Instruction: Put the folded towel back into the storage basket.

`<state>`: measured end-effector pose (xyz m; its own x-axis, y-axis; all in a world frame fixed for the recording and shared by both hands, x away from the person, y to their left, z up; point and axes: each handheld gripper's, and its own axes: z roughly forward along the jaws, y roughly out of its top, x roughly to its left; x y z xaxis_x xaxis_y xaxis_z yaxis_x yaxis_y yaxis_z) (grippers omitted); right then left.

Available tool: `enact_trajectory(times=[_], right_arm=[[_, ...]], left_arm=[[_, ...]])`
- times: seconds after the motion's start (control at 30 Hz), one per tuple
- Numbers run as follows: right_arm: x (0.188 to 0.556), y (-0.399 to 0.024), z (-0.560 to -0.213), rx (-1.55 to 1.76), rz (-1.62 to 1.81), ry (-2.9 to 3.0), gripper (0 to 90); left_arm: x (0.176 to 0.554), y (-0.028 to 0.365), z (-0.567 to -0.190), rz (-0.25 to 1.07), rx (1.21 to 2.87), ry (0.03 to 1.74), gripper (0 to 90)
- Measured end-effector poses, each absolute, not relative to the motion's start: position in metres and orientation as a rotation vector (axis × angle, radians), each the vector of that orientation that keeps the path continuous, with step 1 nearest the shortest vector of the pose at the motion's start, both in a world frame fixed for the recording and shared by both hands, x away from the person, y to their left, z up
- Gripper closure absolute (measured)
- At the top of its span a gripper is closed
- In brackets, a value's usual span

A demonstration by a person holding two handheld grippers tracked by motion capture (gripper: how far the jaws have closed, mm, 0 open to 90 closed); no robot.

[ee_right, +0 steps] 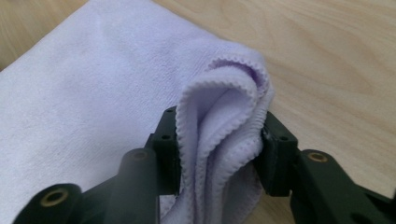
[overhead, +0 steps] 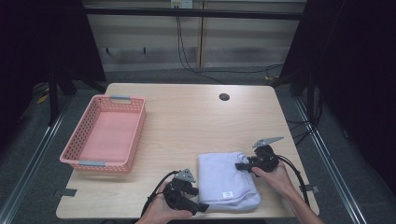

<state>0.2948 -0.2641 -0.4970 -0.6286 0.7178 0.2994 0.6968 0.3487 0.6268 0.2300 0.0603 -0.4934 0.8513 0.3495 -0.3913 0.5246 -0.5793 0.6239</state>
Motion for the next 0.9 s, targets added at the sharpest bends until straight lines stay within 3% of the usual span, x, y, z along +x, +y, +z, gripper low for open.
enact_trajectory(times=[0.23, 0.3, 0.43, 0.6, 0.9], right_arm=[[0.292, -0.263, -0.497, 1.321, 1.191, 2.556, 70.3], [0.292, -0.264, -0.498, 1.334, 1.201, 2.549, 71.0], [0.291, -0.263, -0.497, 1.325, 1.196, 2.543, 72.0], [0.290, -0.262, -0.496, 1.335, 1.199, 2.529, 73.5], [0.291, -0.254, -0.487, 1.315, 1.243, 2.507, 74.6]], left_arm=[[0.227, 0.055, -0.494, -0.251, 2.262, 0.585, 39.5], [0.226, 0.053, -0.495, -0.252, 2.264, 0.589, 55.9], [0.228, 0.049, -0.495, -0.249, 2.284, 0.567, 71.3], [0.230, 0.052, -0.491, -0.239, 2.287, 0.591, 75.7], [0.237, 0.069, -0.487, -0.247, 2.286, 0.614, 76.2]])
